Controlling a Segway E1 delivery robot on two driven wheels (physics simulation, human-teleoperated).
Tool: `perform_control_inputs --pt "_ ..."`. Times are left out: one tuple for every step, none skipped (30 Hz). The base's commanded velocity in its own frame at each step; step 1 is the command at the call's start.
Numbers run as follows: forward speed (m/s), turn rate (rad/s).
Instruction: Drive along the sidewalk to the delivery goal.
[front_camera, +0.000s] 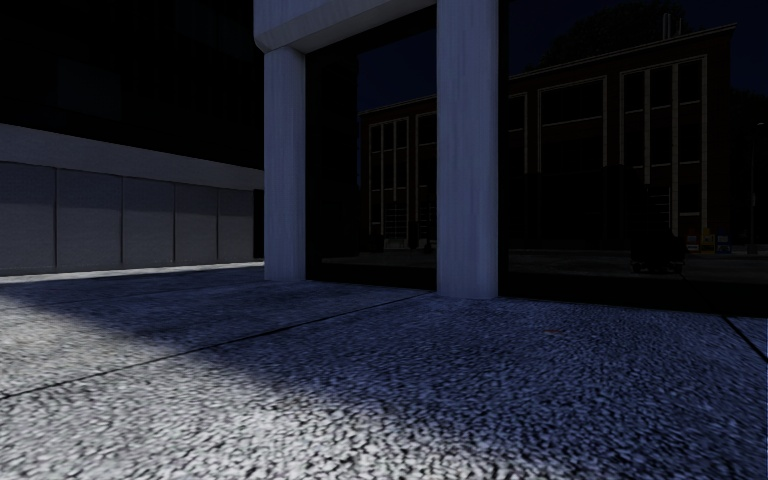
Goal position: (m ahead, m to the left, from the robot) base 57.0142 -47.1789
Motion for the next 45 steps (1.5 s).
perform_control_inputs --pt "0.0 0.0" --pt "0.0 0.0" --pt "0.0 0.0" --pt "0.0 0.0" --pt "0.0 0.0" --pt "0.0 0.0" --pt "0.0 0.0" --pt "0.0 0.0" --pt "0.0 0.0" --pt "0.0 0.0" --pt "0.0 0.0" --pt "0.0 0.0" --pt "0.0 0.0" --pt "0.0 0.0" --pt "0.0 0.0" --pt "0.0 0.0" --pt "0.0 0.0" --pt "0.0 0.0" --pt "0.0 0.0" --pt "0.0 0.0" --pt "0.0 0.0" --pt "0.0 0.0" --pt "0.0 0.0" --pt "0.0 0.0" --pt "0.0 0.0" --pt "0.0 0.0" --pt "0.0 0.0" --pt "0.0 0.0" --pt "0.0 0.0" --pt "0.0 0.0" --pt "1.08 0.0" --pt "2.0 0.0" --pt "2.0 0.0" --pt "2.0 0.16" --pt "2.0 0.31" --pt "2.0 0.4" --pt "2.0 0.45" --pt "2.0 0.45" --pt "2.0 0.51" --pt "2.0 0.54" --pt "2.0 0.54" --pt "2.0 0.55" --pt "2.0 0.55" --pt "2.0 0.55" --pt "2.0 0.55"
